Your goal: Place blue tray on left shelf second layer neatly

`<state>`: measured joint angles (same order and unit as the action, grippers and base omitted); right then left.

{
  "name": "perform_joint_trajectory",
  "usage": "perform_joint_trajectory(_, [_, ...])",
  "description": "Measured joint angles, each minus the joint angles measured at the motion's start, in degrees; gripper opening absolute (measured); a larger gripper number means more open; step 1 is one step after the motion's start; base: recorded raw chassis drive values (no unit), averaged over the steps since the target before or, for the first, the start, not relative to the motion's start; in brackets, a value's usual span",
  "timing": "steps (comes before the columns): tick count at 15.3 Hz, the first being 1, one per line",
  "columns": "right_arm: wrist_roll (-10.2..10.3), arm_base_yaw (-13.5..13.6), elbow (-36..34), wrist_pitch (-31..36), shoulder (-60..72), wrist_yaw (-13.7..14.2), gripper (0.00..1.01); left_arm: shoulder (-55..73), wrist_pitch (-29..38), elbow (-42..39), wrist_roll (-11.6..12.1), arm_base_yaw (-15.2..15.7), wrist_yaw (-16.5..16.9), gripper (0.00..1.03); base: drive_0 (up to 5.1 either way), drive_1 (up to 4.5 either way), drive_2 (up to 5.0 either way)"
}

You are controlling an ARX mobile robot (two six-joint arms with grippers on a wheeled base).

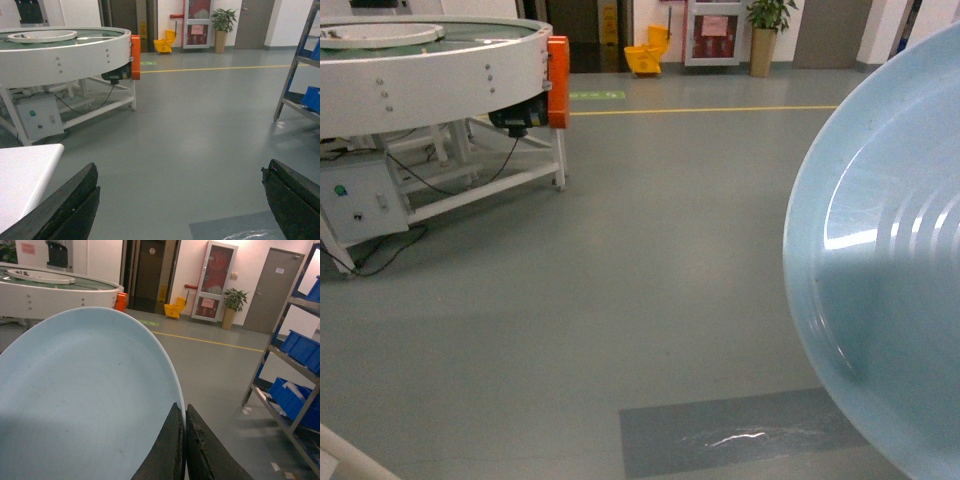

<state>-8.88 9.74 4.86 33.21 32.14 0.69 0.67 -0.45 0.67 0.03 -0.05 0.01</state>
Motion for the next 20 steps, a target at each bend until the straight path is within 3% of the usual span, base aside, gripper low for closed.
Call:
perform_joint_trajectory(17, [0.0, 0.0, 0.0, -0.1, 0.0, 0.0, 0.02, 0.0, 0.2, 0.0, 0.0, 0.0, 0.0, 0.98, 0.8, 0.66, -6.7])
perform_joint_trajectory(20, [0.0, 0.0, 0.0, -0.1, 0.0, 0.0, 0.02, 0.0, 0.1, 0.0, 0.0, 0.0, 0.0, 0.98, 0.0, 3.96, -3.9])
